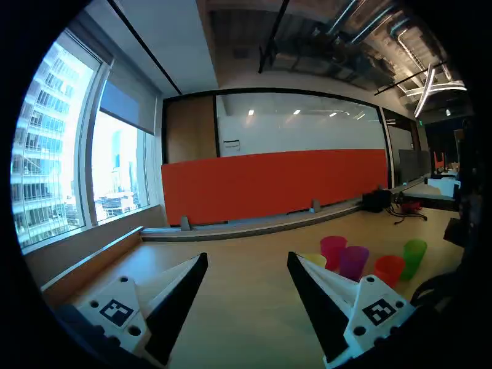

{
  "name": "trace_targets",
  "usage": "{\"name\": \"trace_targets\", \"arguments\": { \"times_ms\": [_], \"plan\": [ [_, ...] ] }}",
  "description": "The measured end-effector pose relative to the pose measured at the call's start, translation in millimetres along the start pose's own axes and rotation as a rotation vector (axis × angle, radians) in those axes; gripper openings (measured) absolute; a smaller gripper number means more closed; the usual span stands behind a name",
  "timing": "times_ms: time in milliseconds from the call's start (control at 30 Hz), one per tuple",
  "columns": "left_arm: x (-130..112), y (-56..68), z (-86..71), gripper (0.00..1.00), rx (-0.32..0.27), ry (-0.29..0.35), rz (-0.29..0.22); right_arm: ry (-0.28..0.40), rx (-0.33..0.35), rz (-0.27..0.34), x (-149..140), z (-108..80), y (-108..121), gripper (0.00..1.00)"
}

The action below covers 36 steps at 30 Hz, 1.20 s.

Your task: Pour water

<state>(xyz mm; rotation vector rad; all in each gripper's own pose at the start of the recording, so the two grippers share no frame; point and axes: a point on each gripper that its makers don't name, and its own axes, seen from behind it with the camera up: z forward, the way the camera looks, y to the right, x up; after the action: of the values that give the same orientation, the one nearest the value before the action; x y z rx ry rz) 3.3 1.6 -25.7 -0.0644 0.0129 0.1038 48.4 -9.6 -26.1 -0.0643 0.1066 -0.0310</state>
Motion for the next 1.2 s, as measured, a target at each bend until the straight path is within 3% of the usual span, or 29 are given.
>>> {"name": "trace_targets", "arguments": {
  "times_ms": [200, 400, 600, 1200],
  "plan": [
    [1, -7.0, 2.0, 0.96, 0.042, 0.012, 0.004, 0.004, -0.006, -0.016, 1, -4.4, -4, 1.0],
    [-1, -15.8, 6.2, 0.96, 0.077, 0.03, -0.025, 0.002, -0.011, -0.024, 2, -7.5, -5, 1.0],
    [-2, -23.0, 8.6, 0.96, 0.106, 0.043, -0.012, 0.002, -0.024, -0.014, 7, -7.0, -2, 1.0],
    [-28, -14.3, 16.2, 0.96, 0.109, 0.042, -0.032, 0.009, -0.034, -0.013, 23, -13.0, -3, 1.0]
  ]
}}
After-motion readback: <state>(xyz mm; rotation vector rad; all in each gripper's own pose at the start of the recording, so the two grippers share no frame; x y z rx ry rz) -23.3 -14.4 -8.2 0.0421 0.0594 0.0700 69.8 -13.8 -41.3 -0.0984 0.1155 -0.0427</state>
